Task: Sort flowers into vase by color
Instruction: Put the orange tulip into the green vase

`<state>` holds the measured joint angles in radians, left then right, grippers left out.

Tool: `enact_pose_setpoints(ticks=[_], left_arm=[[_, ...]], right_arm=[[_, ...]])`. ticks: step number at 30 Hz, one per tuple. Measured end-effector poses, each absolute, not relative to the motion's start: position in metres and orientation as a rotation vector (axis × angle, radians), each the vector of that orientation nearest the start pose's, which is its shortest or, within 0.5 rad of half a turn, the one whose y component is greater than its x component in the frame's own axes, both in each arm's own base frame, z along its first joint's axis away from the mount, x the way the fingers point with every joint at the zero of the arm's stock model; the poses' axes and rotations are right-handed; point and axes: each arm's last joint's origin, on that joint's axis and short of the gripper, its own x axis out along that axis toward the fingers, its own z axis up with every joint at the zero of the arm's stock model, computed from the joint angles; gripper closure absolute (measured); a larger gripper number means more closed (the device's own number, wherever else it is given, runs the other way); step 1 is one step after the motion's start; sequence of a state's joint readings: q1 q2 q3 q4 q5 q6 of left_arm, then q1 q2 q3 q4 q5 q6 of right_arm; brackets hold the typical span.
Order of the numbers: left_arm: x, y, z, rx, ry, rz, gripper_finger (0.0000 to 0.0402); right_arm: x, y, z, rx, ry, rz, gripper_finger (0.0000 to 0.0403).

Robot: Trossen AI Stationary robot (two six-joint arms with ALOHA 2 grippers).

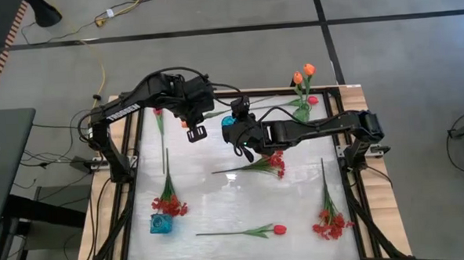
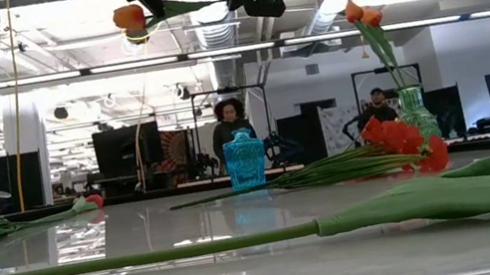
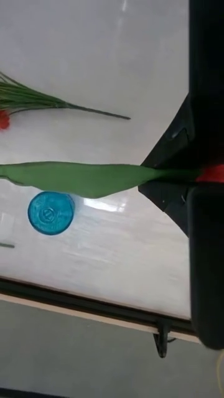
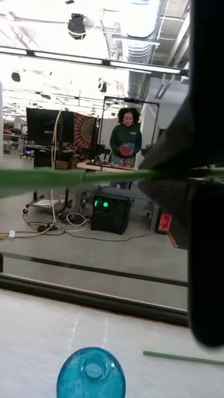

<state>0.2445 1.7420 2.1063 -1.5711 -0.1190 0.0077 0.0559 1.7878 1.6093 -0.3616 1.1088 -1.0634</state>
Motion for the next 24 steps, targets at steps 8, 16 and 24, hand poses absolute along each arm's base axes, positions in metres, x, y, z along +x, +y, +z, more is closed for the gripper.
enact_pose_setpoints(ticks=[8, 16, 24], left_arm=[[0.297, 0.076, 0.417, -0.034, 1.217, 0.275, 0.0343], [0.29, 0.075, 0.43, 0.064, 1.15, 0.228, 0.0265], [0.259, 0.077, 0.468, 0.14, 0.92, 0.259, 0.0223]], right_arm=[[0.399, -0.001, 0.332, -1.175, 0.941, -0.614, 0.0379], [0.392, -0.001, 0.315, -0.936, 0.949, -0.442, 0.0379], [0.387, 0.004, 0.318, -0.682, 0.867, -0.255, 0.0379]])
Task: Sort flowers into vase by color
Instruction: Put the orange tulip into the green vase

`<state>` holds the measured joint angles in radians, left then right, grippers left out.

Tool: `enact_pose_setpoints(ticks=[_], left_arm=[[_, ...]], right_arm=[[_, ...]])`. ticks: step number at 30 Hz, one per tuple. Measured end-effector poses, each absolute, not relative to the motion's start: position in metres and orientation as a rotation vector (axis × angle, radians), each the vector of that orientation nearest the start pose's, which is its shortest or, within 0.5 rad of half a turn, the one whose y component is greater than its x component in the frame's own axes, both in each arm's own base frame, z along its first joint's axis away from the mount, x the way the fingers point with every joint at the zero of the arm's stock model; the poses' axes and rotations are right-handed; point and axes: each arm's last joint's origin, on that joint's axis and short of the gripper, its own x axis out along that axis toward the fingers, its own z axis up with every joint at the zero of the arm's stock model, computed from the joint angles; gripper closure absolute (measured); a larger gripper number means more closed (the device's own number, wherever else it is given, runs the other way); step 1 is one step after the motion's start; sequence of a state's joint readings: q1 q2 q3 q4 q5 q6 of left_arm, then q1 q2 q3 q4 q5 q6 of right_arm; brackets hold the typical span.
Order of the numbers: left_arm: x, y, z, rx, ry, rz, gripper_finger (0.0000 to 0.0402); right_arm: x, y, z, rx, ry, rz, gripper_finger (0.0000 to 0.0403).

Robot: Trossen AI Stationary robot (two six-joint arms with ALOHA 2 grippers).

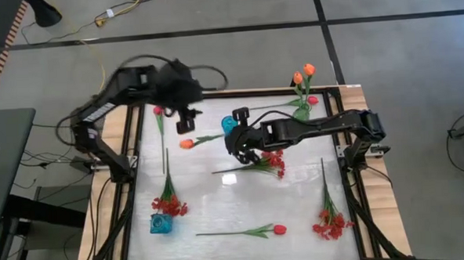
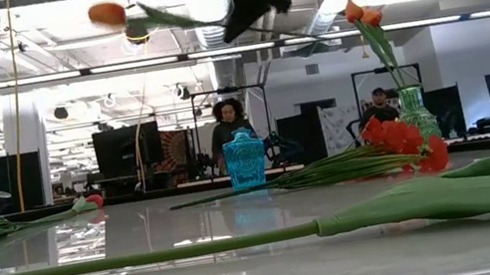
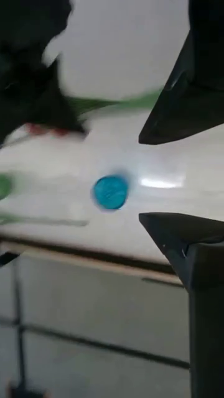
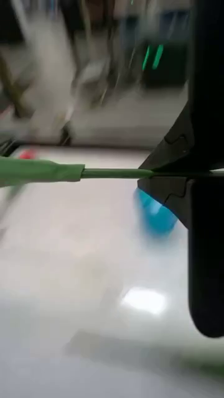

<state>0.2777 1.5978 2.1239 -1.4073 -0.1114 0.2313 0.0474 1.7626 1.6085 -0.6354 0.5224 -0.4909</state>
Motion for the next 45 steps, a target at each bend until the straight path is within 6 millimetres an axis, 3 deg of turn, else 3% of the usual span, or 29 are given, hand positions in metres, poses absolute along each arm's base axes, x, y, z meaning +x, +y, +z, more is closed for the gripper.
enact_pose_setpoints(ticks=[6, 10, 13, 17, 22, 29, 36, 45], left_arm=[[0.224, 0.076, 0.507, 0.121, 0.629, 0.252, 0.0221], [0.209, 0.071, 0.525, 0.144, 0.443, 0.212, 0.0221], [0.204, 0.069, 0.528, 0.169, 0.346, 0.209, 0.0221], [0.203, 0.068, 0.518, 0.17, 0.289, 0.207, 0.0221], [0.208, 0.07, 0.49, 0.139, 0.265, 0.222, 0.0221], [0.208, 0.078, 0.456, 0.059, 0.192, 0.246, 0.0221], [0.207, 0.084, 0.437, -0.02, 0.153, 0.23, 0.0221], [0.209, 0.085, 0.439, -0.043, 0.129, 0.232, 0.0221]], right_arm=[[0.356, -0.008, 0.363, -0.377, 0.684, -0.185, 0.0379], [0.318, -0.016, 0.386, -0.318, 0.587, -0.231, 0.0379], [0.287, -0.018, 0.392, -0.263, 0.5, -0.264, 0.0379], [0.247, -0.022, 0.388, -0.185, 0.342, -0.313, 0.0379], [0.201, -0.028, 0.383, -0.105, 0.12, -0.381, 0.0379], [0.159, -0.036, 0.364, -0.106, 0.012, -0.508, 0.0379], [0.13, -0.046, 0.338, -0.092, -0.087, -0.663, 0.0379], [0.113, -0.064, 0.299, -0.068, -0.222, -0.839, 0.0379]])
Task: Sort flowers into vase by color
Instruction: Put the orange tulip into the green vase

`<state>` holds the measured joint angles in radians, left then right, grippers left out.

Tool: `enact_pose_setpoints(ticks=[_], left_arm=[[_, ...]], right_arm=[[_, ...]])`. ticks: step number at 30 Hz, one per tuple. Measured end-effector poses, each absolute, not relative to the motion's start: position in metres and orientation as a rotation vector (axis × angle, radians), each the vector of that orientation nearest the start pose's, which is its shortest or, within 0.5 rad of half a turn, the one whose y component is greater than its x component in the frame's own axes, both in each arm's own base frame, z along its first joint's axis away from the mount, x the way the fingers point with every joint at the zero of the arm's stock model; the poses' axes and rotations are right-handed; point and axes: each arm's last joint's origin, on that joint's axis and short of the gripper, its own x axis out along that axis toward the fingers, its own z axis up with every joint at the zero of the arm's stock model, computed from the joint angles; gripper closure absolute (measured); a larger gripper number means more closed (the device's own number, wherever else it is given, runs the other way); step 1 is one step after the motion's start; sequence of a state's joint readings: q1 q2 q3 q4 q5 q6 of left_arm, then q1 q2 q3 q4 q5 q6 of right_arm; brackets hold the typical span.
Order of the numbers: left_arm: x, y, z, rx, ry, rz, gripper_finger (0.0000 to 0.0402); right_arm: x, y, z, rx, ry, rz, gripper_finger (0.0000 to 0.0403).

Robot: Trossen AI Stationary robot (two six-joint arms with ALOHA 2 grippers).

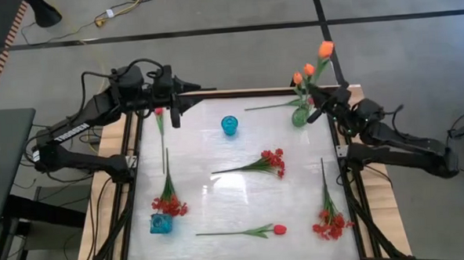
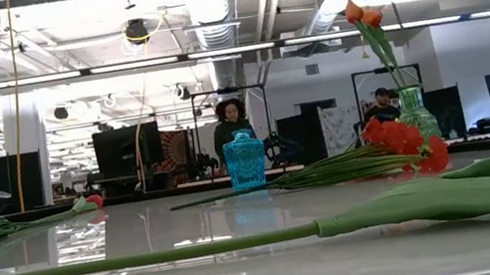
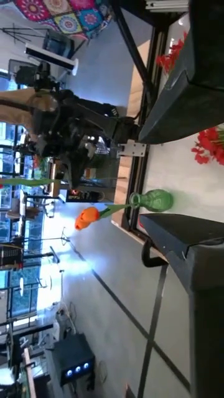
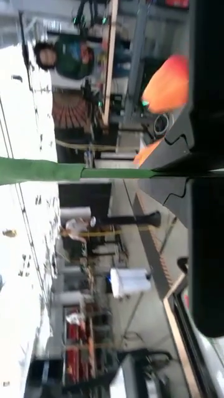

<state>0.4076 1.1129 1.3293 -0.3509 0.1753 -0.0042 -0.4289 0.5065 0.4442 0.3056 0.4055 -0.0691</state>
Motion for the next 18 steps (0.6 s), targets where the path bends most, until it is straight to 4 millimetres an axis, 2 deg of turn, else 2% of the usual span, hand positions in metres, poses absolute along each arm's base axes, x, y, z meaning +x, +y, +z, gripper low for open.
enact_pose_setpoints(ticks=[5, 18], left_arm=[[0.209, 0.085, 0.439, -0.045, 0.123, 0.233, 0.0221], [0.209, 0.085, 0.438, -0.049, 0.131, 0.233, 0.0221]], right_arm=[[0.11, -0.072, 0.281, -0.057, -0.243, -0.901, 0.0379], [0.101, -0.083, 0.253, -0.077, -0.314, -1.023, 0.0379]])
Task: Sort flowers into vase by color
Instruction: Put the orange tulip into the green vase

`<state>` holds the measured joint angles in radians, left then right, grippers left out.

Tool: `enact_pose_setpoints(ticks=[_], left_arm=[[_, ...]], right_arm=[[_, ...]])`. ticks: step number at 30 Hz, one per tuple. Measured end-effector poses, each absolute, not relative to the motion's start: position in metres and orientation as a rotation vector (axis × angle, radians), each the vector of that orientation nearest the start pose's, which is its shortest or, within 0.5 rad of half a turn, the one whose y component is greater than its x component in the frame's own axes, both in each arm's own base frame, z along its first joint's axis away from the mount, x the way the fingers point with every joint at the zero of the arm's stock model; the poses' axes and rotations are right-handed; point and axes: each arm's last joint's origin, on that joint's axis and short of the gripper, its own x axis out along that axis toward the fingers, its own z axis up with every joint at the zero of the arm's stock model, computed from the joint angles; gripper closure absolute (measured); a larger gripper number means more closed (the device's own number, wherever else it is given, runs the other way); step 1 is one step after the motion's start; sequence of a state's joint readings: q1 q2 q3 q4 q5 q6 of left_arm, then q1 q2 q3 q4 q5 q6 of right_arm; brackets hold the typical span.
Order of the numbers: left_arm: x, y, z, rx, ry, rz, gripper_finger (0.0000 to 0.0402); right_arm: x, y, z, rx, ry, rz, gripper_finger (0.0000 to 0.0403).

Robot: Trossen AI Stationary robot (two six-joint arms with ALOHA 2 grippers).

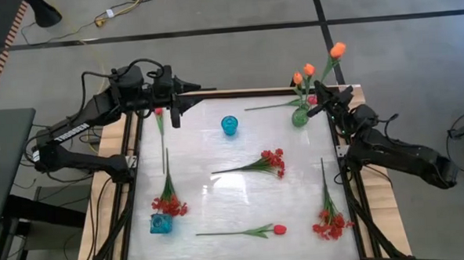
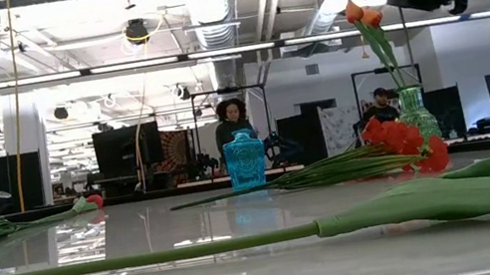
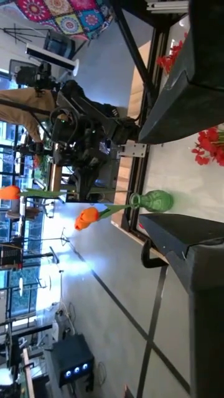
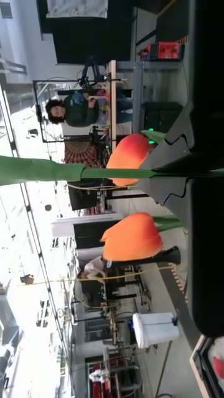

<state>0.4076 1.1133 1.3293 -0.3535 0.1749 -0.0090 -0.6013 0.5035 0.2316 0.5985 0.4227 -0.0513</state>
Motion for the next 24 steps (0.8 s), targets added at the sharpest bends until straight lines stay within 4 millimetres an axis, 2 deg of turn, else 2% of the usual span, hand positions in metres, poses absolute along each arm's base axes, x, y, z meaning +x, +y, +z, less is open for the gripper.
enact_pose_setpoints(ticks=[8, 24], left_arm=[[0.209, 0.085, 0.438, -0.055, 0.131, 0.234, 0.0221], [0.209, 0.085, 0.436, -0.082, 0.15, 0.236, 0.0221]], right_arm=[[0.1, -0.089, 0.252, -0.081, -0.313, -1.061, 0.0379], [0.113, -0.103, 0.242, -0.078, -0.255, -1.132, 0.0379]])
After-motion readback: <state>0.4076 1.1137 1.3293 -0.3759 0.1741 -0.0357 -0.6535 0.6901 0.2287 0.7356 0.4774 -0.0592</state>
